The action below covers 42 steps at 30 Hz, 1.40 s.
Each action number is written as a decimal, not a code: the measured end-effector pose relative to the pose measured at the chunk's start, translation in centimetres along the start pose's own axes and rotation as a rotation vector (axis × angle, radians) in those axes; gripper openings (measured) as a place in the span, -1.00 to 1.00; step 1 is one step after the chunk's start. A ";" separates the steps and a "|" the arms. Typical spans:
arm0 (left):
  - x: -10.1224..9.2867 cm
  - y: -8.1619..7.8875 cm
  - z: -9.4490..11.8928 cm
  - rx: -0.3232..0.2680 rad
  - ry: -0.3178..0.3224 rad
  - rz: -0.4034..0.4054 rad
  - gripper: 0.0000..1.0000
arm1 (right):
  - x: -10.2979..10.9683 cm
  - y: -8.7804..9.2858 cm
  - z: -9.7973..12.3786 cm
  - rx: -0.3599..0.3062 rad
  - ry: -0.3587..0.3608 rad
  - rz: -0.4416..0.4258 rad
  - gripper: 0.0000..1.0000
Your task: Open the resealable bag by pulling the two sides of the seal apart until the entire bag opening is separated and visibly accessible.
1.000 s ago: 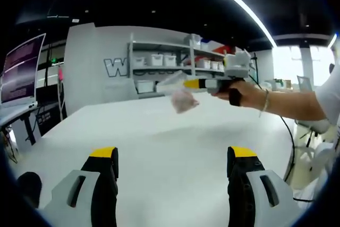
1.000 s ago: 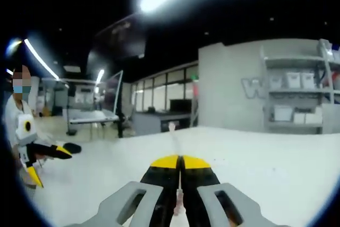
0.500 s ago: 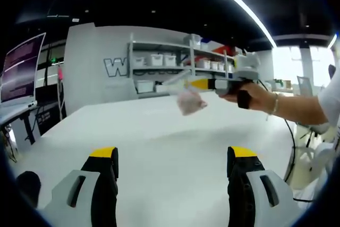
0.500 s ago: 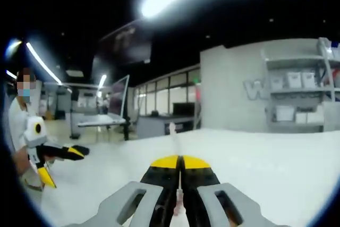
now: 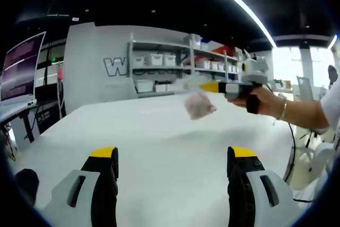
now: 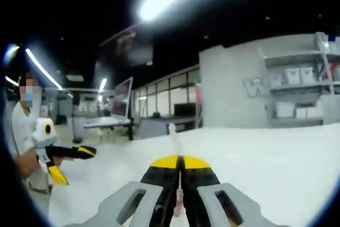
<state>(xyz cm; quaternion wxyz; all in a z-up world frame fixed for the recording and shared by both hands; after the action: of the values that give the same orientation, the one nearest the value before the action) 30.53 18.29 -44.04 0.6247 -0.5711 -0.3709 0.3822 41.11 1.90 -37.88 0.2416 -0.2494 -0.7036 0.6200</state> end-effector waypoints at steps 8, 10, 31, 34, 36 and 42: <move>-0.1 0.1 0.1 0.003 0.000 0.000 0.65 | 0.7 -0.3 1.3 -0.017 -0.011 -0.014 -1.00; -0.1 0.1 0.1 0.004 0.002 -0.001 0.65 | 1.3 -0.3 1.8 -0.018 -0.018 -0.017 -1.00; -0.5 0.5 -0.1 0.015 0.011 0.000 0.63 | 3.8 -0.3 5.1 -0.049 -0.042 -0.066 -1.00; -0.6 0.6 -0.2 0.016 0.014 0.000 0.62 | 4.2 0.0 5.7 -0.046 -0.047 -0.070 -1.00; -0.7 0.5 -0.1 0.016 0.016 -0.001 0.61 | 4.4 0.2 6.2 -0.043 -0.049 -0.075 -1.00; -1.0 0.5 -0.3 0.021 0.028 -0.002 0.58 | 5.1 0.2 7.3 -0.045 -0.051 -0.081 -1.00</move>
<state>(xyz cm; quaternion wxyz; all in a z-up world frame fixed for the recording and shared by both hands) 30.31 17.27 -44.62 0.6359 -0.5695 -0.3588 0.3776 32.56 -0.25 -38.79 0.2430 -0.2102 -0.7329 0.5997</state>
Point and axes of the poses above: the point that each gripper's makers call its tool centre point, and the gripper's own axes: z roughly backward along the fingers, x roughly to its left, y roughly out of its underside, the point moved 1 cm from there along z, roughly backward along the fingers, and after that the axes turned 3 degrees about -x, right-handed, at the moved point
